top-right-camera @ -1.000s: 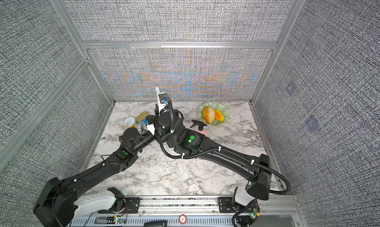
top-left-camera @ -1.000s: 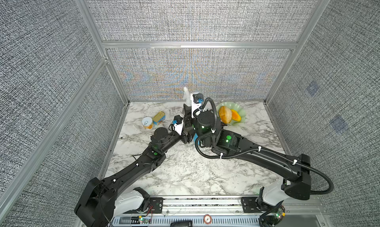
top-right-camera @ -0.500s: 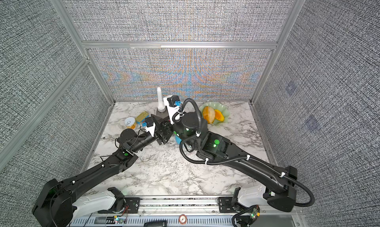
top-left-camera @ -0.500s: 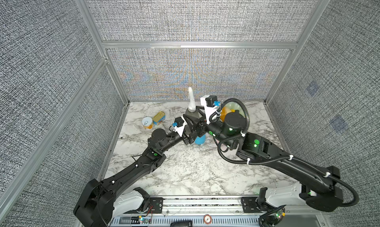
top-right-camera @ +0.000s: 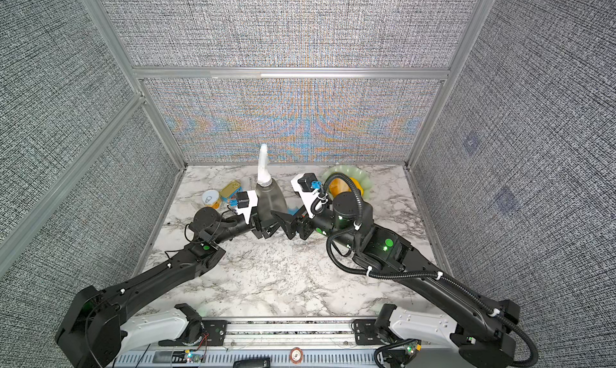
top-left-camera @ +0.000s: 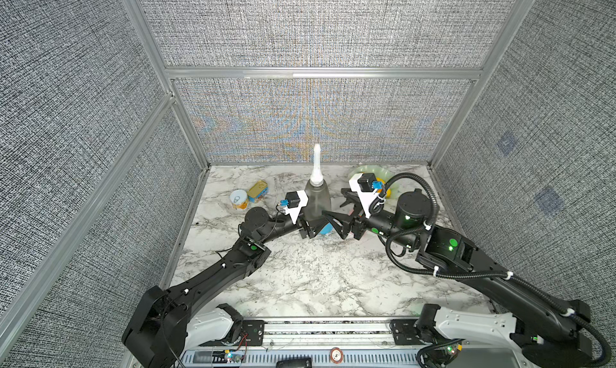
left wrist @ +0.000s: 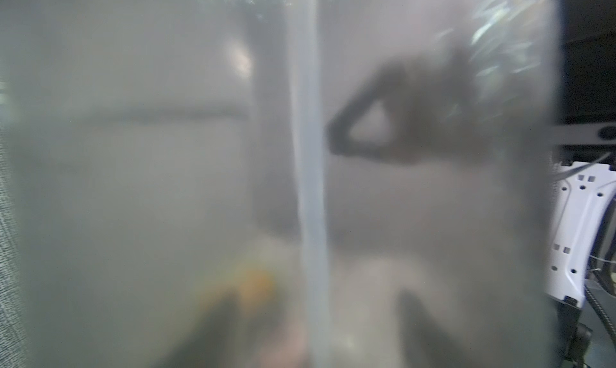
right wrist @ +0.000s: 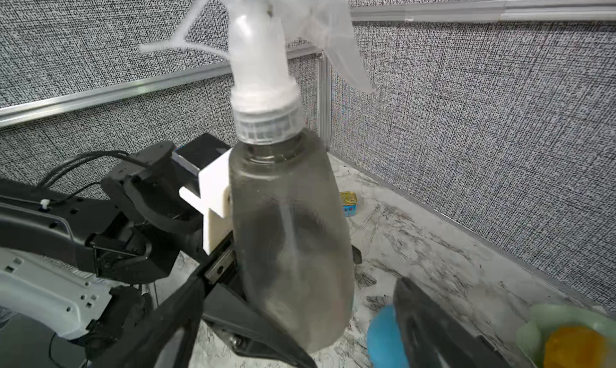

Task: Attach spray nozzles to spray bottles
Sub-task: Place the spray bottle at the center of the board.

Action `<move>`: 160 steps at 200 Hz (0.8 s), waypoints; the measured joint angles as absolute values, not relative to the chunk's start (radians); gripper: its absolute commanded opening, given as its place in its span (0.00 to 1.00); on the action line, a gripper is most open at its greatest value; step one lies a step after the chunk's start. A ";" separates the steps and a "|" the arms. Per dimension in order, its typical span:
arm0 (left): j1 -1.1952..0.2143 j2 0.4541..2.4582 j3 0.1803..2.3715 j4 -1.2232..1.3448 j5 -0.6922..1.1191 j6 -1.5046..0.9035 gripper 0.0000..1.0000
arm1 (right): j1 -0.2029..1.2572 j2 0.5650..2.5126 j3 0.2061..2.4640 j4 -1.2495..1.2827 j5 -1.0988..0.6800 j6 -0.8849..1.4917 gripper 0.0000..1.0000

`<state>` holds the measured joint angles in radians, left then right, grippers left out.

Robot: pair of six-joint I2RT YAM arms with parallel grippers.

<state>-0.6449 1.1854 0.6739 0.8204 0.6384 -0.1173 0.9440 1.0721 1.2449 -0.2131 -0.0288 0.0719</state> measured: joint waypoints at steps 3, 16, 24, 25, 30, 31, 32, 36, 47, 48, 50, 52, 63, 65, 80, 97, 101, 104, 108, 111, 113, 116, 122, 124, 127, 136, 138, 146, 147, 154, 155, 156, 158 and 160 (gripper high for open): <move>-0.645 1.187 0.675 0.820 0.640 -0.118 0.62 | 0.939 1.074 1.245 -0.213 -0.041 0.071 0.93; -0.645 1.189 0.680 0.820 0.663 -0.132 0.62 | 0.920 1.087 1.247 -0.212 -0.093 0.065 0.93; -0.645 1.190 0.683 0.821 0.668 -0.134 0.62 | 0.908 1.098 1.251 -0.212 -0.121 0.061 0.93; -0.645 1.190 0.683 0.822 0.669 -0.135 0.62 | 0.905 1.102 1.252 -0.212 -0.126 0.060 0.93; -0.645 1.192 0.684 0.825 0.679 -0.140 0.62 | 0.899 1.110 1.256 -0.212 -0.141 0.056 0.94; -0.645 1.192 0.684 0.826 0.683 -0.140 0.62 | 0.896 1.113 1.257 -0.212 -0.145 0.054 0.93; -0.645 1.193 0.684 0.827 0.684 -0.141 0.62 | 0.895 1.114 1.258 -0.212 -0.146 0.054 0.94; -0.645 1.194 0.684 0.830 0.690 -0.143 0.62 | 0.890 1.123 1.262 -0.212 -0.159 0.053 0.94; -0.645 1.198 0.687 0.831 0.702 -0.152 0.62 | 0.878 1.147 1.272 -0.210 -0.187 0.052 0.94; -0.645 1.198 0.688 0.831 0.706 -0.154 0.62 | 0.877 1.149 1.272 -0.209 -0.189 0.052 0.94; -0.645 1.199 0.688 0.831 0.709 -0.157 0.62 | 0.875 1.153 1.274 -0.207 -0.195 0.051 0.94; -0.645 1.200 0.689 0.831 0.712 -0.158 0.62 | 0.874 1.158 1.276 -0.206 -0.198 0.049 0.94; -0.646 1.205 0.693 0.832 0.717 -0.158 0.62 | 0.870 1.182 1.286 -0.196 -0.216 0.046 0.94; -0.646 1.206 0.694 0.832 0.719 -0.159 0.62 | 0.870 1.186 1.288 -0.194 -0.219 0.046 0.94; -0.645 1.215 0.699 0.834 0.736 -0.165 0.62 | 0.869 1.214 1.296 -0.175 -0.244 0.043 0.93; -0.646 1.224 0.702 0.834 0.745 -0.169 0.63 | 0.866 1.235 1.303 -0.153 -0.251 0.042 0.90; -0.646 1.225 0.703 0.834 0.747 -0.169 0.63 | 0.865 1.239 1.304 -0.147 -0.253 0.041 0.88; -0.646 1.227 0.704 0.834 0.749 -0.169 0.64 | 0.865 1.242 1.304 -0.144 -0.255 0.039 0.86; -0.646 1.228 0.705 0.834 0.756 -0.170 0.64 | 0.865 1.244 1.305 -0.141 -0.259 0.039 0.85; -0.646 1.229 0.706 0.834 0.759 -0.170 0.65 | 0.865 1.246 1.306 -0.141 -0.261 0.039 0.83; -0.646 1.230 0.707 0.834 0.760 -0.170 0.65 | 0.865 1.247 1.306 -0.140 -0.262 0.039 0.82; -0.646 1.231 0.707 0.834 0.760 -0.170 0.65 | 0.865 1.248 1.307 -0.139 -0.262 0.039 0.81; -0.646 1.232 0.708 0.834 0.763 -0.170 0.65 | 0.864 1.251 1.308 -0.138 -0.261 0.038 0.79; -0.646 1.233 0.709 0.834 0.763 -0.170 0.66 | 0.864 1.251 1.309 -0.138 -0.262 0.038 0.78; -0.646 1.233 0.709 0.834 0.763 -0.170 0.66 | 0.864 1.251 1.309 -0.137 -0.262 0.038 0.77; -0.646 1.234 0.709 0.834 0.764 -0.172 0.69 | 0.864 1.251 1.307 -0.136 -0.264 0.035 0.76; -0.646 1.234 0.709 0.834 0.765 -0.172 0.69 | 0.864 1.251 1.306 -0.136 -0.264 0.036 0.75; -0.646 1.235 0.709 0.834 0.766 -0.172 0.71 | 0.864 1.246 1.298 -0.128 -0.267 0.036 0.74; -0.646 1.235 0.709 0.834 0.766 -0.172 0.72 | 0.864 1.245 1.296 -0.126 -0.267 0.036 0.74; -0.646 1.236 0.709 0.834 0.767 -0.172 0.76 | 0.864 1.242 1.290 -0.121 -0.268 0.036 0.73; -0.646 1.236 0.709 0.834 0.768 -0.172 0.76 | 0.864 1.242 1.289 -0.120 -0.268 0.036 0.74; -0.646 1.237 0.709 0.834 0.768 -0.172 0.77 | 0.864 1.241 1.288 -0.120 -0.268 0.036 0.74; -0.646 1.237 0.709 0.834 0.769 -0.172 0.78 | 0.864 1.240 1.286 -0.117 -0.268 0.036 0.73; -0.646 1.237 0.709 0.834 0.769 -0.172 0.80 | 0.864 1.239 1.284 -0.115 -0.268 0.036 0.73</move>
